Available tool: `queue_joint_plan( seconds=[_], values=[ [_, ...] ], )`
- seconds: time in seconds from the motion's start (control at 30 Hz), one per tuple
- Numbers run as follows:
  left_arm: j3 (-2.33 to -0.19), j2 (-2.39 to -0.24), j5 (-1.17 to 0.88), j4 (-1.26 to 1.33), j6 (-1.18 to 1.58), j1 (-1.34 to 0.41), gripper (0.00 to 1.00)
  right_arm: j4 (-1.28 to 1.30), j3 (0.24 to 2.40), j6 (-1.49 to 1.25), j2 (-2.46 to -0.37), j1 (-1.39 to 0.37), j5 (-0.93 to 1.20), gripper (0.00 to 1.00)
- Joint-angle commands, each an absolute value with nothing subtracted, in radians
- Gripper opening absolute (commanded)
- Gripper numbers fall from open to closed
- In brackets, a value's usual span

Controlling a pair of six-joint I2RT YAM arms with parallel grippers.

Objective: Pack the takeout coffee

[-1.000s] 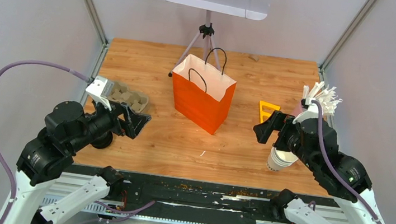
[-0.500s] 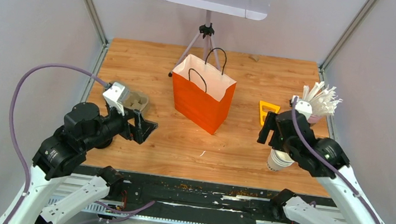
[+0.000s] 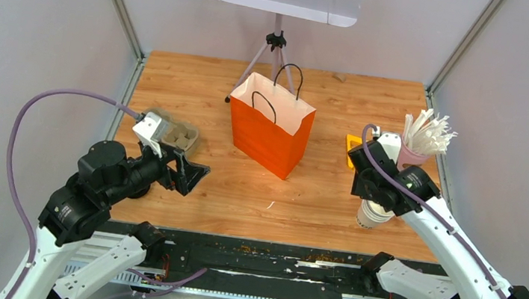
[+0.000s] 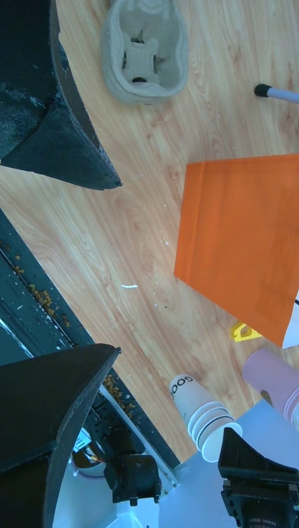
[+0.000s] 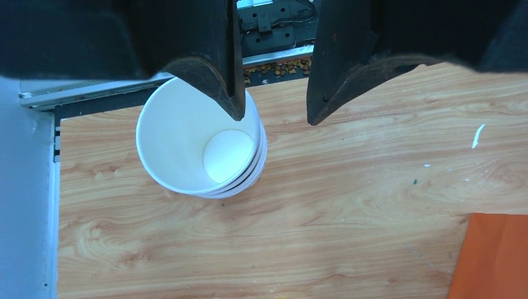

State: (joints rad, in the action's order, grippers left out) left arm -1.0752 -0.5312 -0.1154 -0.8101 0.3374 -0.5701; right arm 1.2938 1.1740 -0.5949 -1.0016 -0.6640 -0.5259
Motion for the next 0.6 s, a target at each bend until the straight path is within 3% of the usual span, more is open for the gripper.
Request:
queue_joint_plan(
  seconds=[0.0,0.33,0.57],
  values=[
    [-1.093,-0.527,-0.132,-0.802,0.324,-0.575,1.00,1.319,1.150,-0.588,-1.026,-0.644,-0.609,0.40],
    [-1.085,-0.507,-0.132,-0.812,0.338,-0.575,1.00,1.204,1.035,-0.552,-1.002,-0.563,-0.524,0.32],
    [-1.073,-0.484,-0.123,-0.810,0.341,-0.575,1.00,1.196,1.021,-0.544,-0.995,-0.547,-0.524,0.18]
  ],
)
